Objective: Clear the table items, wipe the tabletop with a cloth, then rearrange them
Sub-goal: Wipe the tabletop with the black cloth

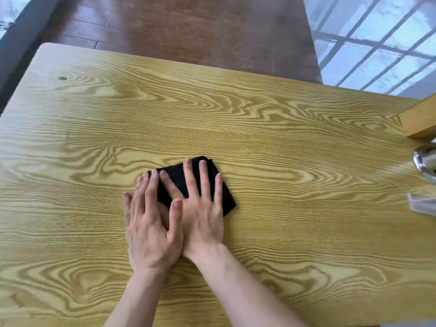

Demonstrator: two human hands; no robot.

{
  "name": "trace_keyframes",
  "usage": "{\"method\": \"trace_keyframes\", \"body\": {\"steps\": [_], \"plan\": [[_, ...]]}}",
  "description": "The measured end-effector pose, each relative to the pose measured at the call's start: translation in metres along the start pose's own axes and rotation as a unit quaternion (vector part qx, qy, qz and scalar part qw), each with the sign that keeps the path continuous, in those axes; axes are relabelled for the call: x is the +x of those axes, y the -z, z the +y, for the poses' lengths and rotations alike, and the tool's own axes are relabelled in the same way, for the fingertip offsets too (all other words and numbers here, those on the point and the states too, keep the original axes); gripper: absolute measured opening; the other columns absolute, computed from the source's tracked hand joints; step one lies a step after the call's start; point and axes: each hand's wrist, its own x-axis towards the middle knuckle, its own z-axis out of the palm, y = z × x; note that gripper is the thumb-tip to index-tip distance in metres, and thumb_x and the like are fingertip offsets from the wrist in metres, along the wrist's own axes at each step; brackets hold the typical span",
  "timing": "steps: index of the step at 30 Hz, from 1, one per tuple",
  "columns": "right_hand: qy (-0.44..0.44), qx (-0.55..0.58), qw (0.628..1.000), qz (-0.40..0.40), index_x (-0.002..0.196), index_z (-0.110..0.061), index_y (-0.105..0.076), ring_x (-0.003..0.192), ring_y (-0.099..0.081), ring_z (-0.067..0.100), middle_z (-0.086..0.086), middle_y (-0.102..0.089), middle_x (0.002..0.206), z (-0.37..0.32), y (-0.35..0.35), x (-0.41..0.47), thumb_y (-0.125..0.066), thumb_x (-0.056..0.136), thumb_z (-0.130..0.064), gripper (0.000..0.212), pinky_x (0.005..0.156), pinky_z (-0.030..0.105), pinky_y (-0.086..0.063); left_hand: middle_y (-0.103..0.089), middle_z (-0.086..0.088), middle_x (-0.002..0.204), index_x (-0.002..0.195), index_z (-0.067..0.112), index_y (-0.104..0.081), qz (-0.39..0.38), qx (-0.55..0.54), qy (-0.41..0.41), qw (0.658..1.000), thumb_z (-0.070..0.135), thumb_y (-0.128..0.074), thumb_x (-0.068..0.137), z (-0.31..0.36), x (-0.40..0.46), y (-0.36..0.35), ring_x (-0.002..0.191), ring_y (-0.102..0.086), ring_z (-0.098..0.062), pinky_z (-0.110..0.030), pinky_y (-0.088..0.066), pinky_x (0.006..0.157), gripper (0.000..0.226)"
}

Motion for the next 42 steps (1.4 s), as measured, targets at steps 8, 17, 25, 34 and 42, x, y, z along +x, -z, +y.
{"method": "trace_keyframes", "body": {"steps": [8,17,25,34,42], "plan": [[-0.003,0.022,0.999,0.028,0.157,-0.048,-0.02,0.159,0.005,0.024,-0.001,-0.003,0.172,0.049,0.007,-0.036,-0.033,0.1,-0.056,0.059,0.125,0.056,-0.009,-0.018,0.0,0.171,0.161,0.032,-0.023,-0.036,0.121,-0.007,0.992,0.063,-0.032,0.096,0.003,-0.002,-0.004,0.159,-0.002,-0.013,-0.046,-0.002,0.128,0.072],[-0.286,-0.009,0.957,0.052,0.158,-0.045,-0.013,0.158,0.002,0.028,0.002,0.002,0.171,0.182,0.023,-0.069,-0.014,0.099,-0.068,0.064,0.125,0.059,-0.008,-0.012,-0.001,0.172,0.162,0.03,-0.017,-0.049,0.189,0.0,0.981,0.07,-0.031,0.095,0.008,-0.002,-0.008,0.16,0.004,-0.016,-0.047,0.0,0.128,0.08],[-0.112,0.025,0.993,0.033,0.158,-0.045,-0.018,0.157,0.012,0.036,0.011,0.002,0.171,0.029,0.005,-0.049,-0.043,0.092,-0.055,0.071,0.122,0.065,-0.004,-0.017,0.0,0.171,0.16,0.031,-0.024,-0.043,0.126,0.011,0.991,0.062,-0.022,0.097,0.009,-0.001,-0.004,0.159,-0.001,-0.014,-0.045,0.001,0.128,0.071],[-0.141,0.033,0.987,0.063,0.157,-0.048,-0.018,0.159,0.007,0.024,-0.001,-0.001,0.172,0.12,0.014,-0.072,-0.024,0.102,-0.063,0.058,0.125,0.056,-0.009,-0.019,-0.001,0.17,0.159,0.031,-0.027,-0.051,0.133,0.009,0.99,0.067,-0.023,0.092,0.014,-0.002,-0.002,0.159,-0.004,-0.017,-0.042,0.002,0.128,0.076],[-0.331,0.022,0.94,0.081,0.159,-0.044,-0.017,0.158,0.005,0.033,0.006,0.001,0.172,0.135,0.016,-0.061,-0.021,0.099,-0.064,0.063,0.124,0.061,-0.007,-0.015,-0.002,0.171,0.16,0.031,-0.023,-0.058,0.153,0.002,0.987,0.074,-0.018,0.092,0.012,-0.001,-0.005,0.159,0.0,-0.017,-0.044,0.004,0.128,0.08]]}}
